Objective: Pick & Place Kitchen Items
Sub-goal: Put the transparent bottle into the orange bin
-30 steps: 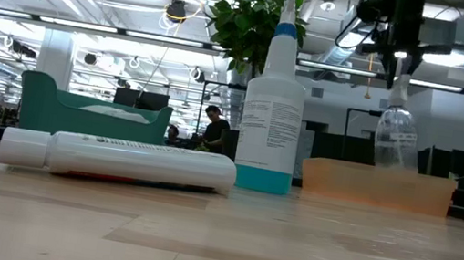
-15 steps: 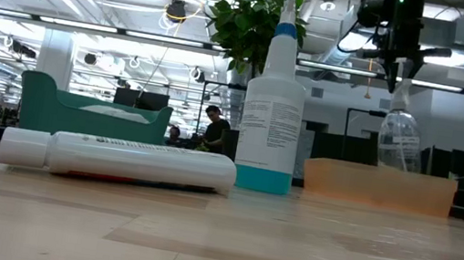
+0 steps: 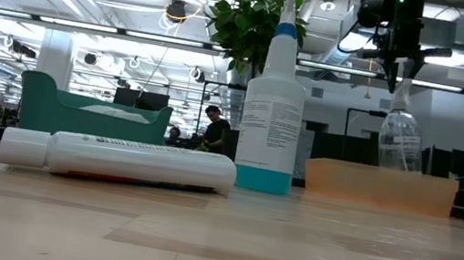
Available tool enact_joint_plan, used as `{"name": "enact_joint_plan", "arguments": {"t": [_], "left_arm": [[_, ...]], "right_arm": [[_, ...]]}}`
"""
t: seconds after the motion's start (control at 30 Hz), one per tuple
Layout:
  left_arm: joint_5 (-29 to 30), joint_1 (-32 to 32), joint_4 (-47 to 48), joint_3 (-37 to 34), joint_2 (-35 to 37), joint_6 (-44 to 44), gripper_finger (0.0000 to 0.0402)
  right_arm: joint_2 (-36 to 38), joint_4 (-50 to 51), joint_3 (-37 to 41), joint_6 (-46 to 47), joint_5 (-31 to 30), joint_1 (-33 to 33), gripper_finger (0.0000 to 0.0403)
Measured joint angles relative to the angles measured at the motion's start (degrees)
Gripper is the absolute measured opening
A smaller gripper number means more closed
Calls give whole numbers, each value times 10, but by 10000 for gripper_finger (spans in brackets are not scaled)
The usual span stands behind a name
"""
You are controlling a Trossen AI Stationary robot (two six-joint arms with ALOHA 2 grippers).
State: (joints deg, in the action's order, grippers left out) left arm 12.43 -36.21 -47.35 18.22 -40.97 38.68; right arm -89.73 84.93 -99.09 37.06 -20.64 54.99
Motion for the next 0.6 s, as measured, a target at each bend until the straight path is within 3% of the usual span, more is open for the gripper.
{"name": "enact_joint_plan", "arguments": {"t": [0.37, 0.6], "left_arm": [[-1, 0, 5, 0, 0, 0, 205], [-2, 0, 5, 0, 0, 0, 205]], "right_arm": [[0, -2, -1, -6, -41, -18, 218], [2, -10, -10, -16, -62, -30, 249]]}}
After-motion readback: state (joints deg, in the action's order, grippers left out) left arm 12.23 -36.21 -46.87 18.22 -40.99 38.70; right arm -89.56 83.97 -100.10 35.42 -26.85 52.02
